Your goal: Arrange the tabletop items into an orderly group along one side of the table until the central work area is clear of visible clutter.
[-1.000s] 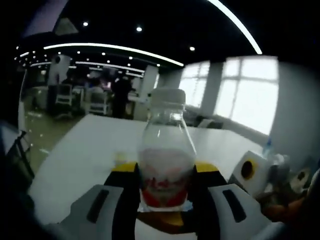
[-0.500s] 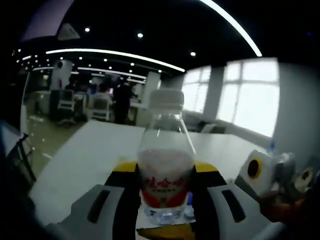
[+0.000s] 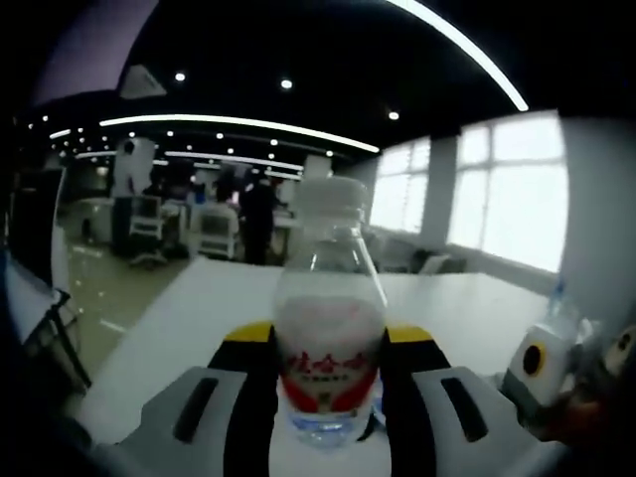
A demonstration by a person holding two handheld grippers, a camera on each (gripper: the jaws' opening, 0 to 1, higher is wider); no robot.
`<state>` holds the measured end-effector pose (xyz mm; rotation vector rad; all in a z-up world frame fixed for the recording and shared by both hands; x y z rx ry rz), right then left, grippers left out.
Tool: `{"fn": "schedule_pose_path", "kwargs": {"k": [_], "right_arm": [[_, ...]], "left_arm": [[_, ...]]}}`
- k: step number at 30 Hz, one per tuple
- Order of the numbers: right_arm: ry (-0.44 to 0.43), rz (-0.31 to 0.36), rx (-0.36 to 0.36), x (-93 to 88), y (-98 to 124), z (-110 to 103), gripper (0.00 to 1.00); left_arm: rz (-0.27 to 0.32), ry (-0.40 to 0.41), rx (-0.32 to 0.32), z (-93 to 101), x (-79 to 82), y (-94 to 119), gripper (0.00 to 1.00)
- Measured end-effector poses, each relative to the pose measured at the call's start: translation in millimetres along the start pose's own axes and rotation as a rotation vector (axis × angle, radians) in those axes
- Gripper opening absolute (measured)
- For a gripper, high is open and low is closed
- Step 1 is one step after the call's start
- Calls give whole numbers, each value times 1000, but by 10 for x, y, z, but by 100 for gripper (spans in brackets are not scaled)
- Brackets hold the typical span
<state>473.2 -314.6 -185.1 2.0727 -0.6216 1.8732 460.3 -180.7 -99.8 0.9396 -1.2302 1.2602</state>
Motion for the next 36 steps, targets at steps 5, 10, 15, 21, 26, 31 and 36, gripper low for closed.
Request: {"fn": "schedule_pose_path", "kwargs": {"k": [5, 10, 15, 21, 26, 31, 36], "right_arm": [[10, -16, -19, -13, 21, 52, 100], [-11, -29, -48, -50, 41, 152, 100], [-12, -50, -73, -100, 64, 232, 100], [-59, -83, -110, -193, 114, 362, 100], [-108, -98, -138, -252, 146, 448, 100], [-115, -118, -159, -307, 177, 518, 100], [-128, -152, -183, -396, 211, 585, 100]], "left_arm": [[2, -12, 15, -127, 29, -111, 36], [-9, -38, 13, -239, 47, -228, 36], [-20, -51, 19, -369, 10, -403, 36], [-33, -68, 26, -511, -96, -644, 36], [-33, -57, 40, -656, -237, -834, 36], [-46, -53, 56, -826, -394, -1001, 36], [-62, -55, 72, -1039, -600, -1191, 36]]}}
Point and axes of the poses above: the point that each gripper's makers call its tool centre point, and the gripper's own axes: y roughly backward along the fingers, z roughly to its right, x roughly out of its top, the point moved 8 cm from there along y, roughly backward along the fingers, and after that the axes turned 11 degrees about z, right-handed, at the moved point
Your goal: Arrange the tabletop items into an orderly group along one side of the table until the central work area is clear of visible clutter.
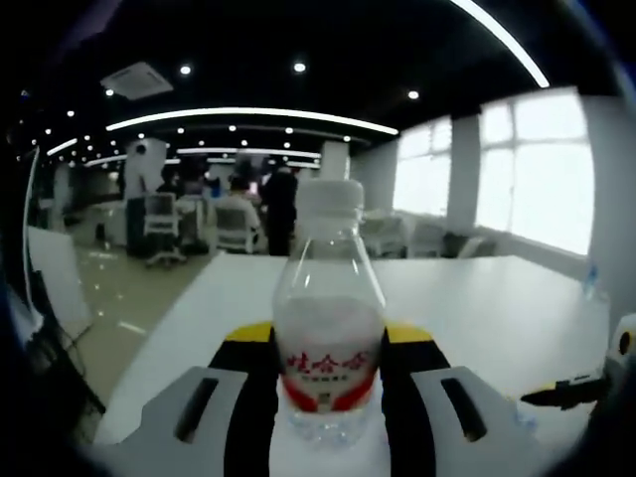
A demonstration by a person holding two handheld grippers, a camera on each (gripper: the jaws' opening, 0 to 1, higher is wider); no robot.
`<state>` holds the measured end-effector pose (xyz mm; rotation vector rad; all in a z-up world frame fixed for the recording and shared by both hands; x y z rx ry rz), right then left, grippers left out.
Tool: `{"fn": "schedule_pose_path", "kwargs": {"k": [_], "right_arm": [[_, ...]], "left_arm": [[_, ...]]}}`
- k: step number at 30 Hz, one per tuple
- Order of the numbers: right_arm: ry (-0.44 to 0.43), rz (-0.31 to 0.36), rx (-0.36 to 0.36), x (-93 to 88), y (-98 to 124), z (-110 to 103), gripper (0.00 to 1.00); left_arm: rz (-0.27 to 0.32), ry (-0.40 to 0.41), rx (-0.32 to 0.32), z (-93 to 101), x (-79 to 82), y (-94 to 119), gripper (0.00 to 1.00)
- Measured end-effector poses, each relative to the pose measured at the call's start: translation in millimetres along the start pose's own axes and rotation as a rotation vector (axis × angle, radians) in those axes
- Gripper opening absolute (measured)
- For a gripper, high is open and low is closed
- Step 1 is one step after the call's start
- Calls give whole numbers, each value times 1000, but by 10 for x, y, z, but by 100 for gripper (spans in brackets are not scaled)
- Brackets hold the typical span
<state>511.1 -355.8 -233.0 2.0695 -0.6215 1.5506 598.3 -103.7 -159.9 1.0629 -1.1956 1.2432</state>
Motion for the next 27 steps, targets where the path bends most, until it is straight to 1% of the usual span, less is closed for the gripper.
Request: {"fn": "schedule_pose_path", "kwargs": {"k": [2, 4, 5, 10, 13, 15, 16, 19, 21, 23, 24, 27], "right_arm": [[-5, -9, -5, -28, 0, 19, 100], [-3, -15, -6, -46, 2, 27, 98], [1, -16, -3, -49, 2, 32, 97], [0, -19, -21, -56, 15, 116, 97], [-2, -32, -34, -84, 19, 157, 98], [-1, -40, -37, -98, 21, 165, 98], [-2, -43, -37, -105, 21, 168, 98], [-4, -59, -37, -121, 16, 184, 98], [-1, -67, -40, -130, 20, 203, 97], [-1, -80, -50, -151, 27, 228, 97], [0, -88, -52, -165, 31, 236, 97], [-5, -99, -52, -186, 30, 239, 98]], "left_arm": [[-6, -5, 2, -45, -83, -73, 36], [-35, -13, 13, -89, -176, -134, 36], [-34, -15, 11, -95, -197, -145, 36], [-55, -6, 20, -204, -451, -294, 36], [-52, -8, 15, -247, -566, -388, 36], [-50, -14, 13, -266, -636, -447, 36], [-54, -9, 23, -274, -660, -458, 36], [-56, -21, 18, -294, -750, -520, 36], [-55, -15, 19, -324, -818, -562, 36], [-73, 2, 28, -357, -895, -610, 36], [-73, 5, 29, -381, -935, -647, 36], [-76, 4, 33, -416, -1009, -703, 36]]}}
Point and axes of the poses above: the point that each gripper's makers call its tool centre point, and the gripper's own axes: y roughly backward along the fingers, z roughly to its right, x roughly out of its top, the point moved 8 cm from there along y, roughly backward along the fingers, and after that the axes turned 11 degrees about z, right-handed, at the moved point
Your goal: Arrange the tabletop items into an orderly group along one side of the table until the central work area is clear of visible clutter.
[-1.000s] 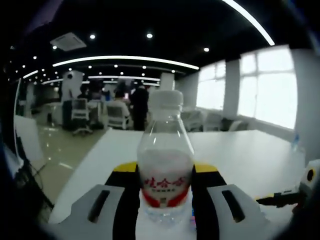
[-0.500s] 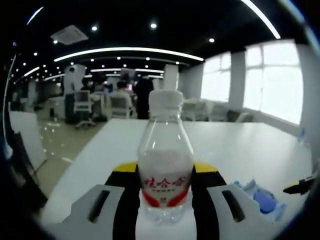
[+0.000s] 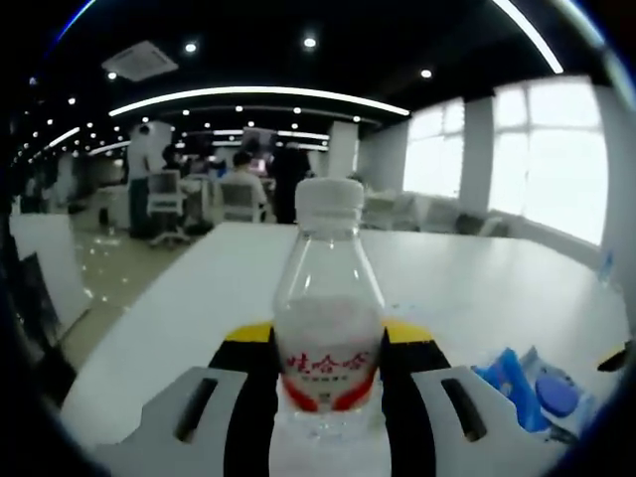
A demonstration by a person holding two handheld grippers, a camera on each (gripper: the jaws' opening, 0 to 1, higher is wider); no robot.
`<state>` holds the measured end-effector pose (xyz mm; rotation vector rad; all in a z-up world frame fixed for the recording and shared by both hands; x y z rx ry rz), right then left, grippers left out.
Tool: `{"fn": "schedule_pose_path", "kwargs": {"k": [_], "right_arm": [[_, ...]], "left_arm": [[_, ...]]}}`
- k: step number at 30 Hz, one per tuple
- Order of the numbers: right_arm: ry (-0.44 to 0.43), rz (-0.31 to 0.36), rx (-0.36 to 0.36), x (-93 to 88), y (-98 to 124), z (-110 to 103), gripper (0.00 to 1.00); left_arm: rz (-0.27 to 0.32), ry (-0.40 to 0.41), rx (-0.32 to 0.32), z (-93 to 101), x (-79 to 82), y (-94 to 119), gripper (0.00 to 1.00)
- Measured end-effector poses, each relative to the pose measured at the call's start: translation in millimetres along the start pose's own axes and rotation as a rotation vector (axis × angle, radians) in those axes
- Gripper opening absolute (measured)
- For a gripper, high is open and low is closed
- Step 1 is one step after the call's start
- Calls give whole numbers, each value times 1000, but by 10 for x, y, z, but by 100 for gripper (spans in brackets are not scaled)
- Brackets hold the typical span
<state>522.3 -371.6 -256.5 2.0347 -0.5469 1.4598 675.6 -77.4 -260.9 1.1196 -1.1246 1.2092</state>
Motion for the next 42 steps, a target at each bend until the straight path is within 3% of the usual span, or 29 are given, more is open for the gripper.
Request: {"fn": "schedule_pose_path", "kwargs": {"k": [12, 18, 25, 30, 42], "right_arm": [[4, -44, 18, -70, -21, -30, 98], [-16, -49, 44, -56, -7, -105, 97], [5, -71, 43, -26, 47, -103, 97], [1, -79, 39, -25, 64, -104, 96], [6, -105, 41, -17, 85, -136, 91]], "left_arm": [[51, -6, 4, -126, -145, -232, 36], [50, 8, -33, -110, -259, -273, 36], [69, 10, -40, -77, -320, -272, 36], [102, -51, -73, 9, -352, -226, 37], [113, -70, -33, 61, -354, -170, 37]]}}
Point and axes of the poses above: the point that each gripper's makers call its tool centre point, and the gripper's own axes: y roughly backward along the fingers, z roughly to its right, x roughly out of its top, the point moved 8 cm from there along y, roughly backward along the fingers, and after that the axes turned 11 degrees about z, right-handed, at the moved point
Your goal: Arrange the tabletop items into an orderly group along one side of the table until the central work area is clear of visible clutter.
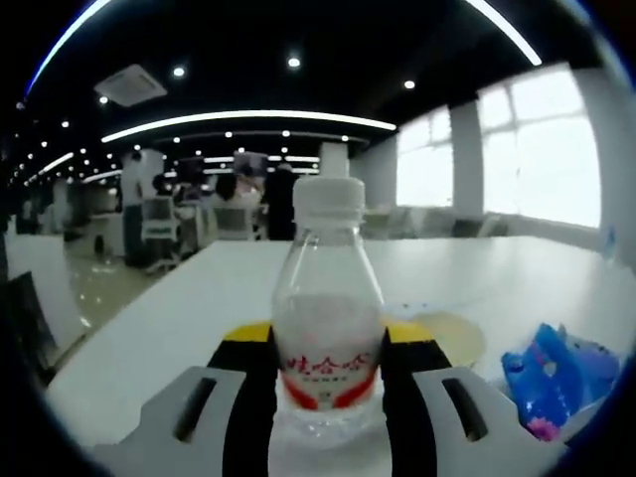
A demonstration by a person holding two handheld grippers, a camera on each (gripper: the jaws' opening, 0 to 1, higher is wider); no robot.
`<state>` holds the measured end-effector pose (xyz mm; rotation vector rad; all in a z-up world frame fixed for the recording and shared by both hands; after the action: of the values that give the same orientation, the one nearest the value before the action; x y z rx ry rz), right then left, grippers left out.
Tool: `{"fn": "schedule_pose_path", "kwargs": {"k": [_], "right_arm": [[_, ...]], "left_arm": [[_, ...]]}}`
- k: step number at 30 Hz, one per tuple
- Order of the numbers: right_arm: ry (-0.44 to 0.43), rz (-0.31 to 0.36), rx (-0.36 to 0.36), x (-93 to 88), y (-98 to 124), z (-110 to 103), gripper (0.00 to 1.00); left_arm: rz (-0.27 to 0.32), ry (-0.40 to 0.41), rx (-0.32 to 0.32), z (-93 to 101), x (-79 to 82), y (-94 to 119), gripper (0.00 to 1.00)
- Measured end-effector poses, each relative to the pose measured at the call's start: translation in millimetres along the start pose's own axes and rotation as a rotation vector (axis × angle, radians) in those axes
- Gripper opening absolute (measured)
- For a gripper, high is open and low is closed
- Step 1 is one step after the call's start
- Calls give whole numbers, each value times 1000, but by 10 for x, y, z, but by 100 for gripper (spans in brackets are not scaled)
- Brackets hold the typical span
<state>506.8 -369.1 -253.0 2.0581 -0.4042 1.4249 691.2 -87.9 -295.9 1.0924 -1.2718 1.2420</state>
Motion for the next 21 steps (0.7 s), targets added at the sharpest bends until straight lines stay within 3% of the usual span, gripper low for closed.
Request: {"fn": "schedule_pose_path", "kwargs": {"k": [6, 16, 21], "right_arm": [[0, -2, -3, 7, -4, 6, 91], [-45, 21, -12, 20, -19, 44, 93], [-94, -3, -11, -93, -65, 68, 93]], "left_arm": [[3, -10, 53, 44, 6, 32, 37], [7, -19, 52, 59, 14, 32, 38], [-1, 17, 71, 33, 27, 11, 38]]}}
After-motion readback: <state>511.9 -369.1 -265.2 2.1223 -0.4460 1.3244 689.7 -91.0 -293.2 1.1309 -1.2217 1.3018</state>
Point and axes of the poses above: the point that each gripper's makers call its tool centre point, and the gripper's own axes: y roughly backward along the fingers, z roughly to its right, x roughly out of its top, the point moved 8 cm from there along y, roughly backward along the fingers, and after that the axes turned 11 degrees about z, right-handed, at the moved point
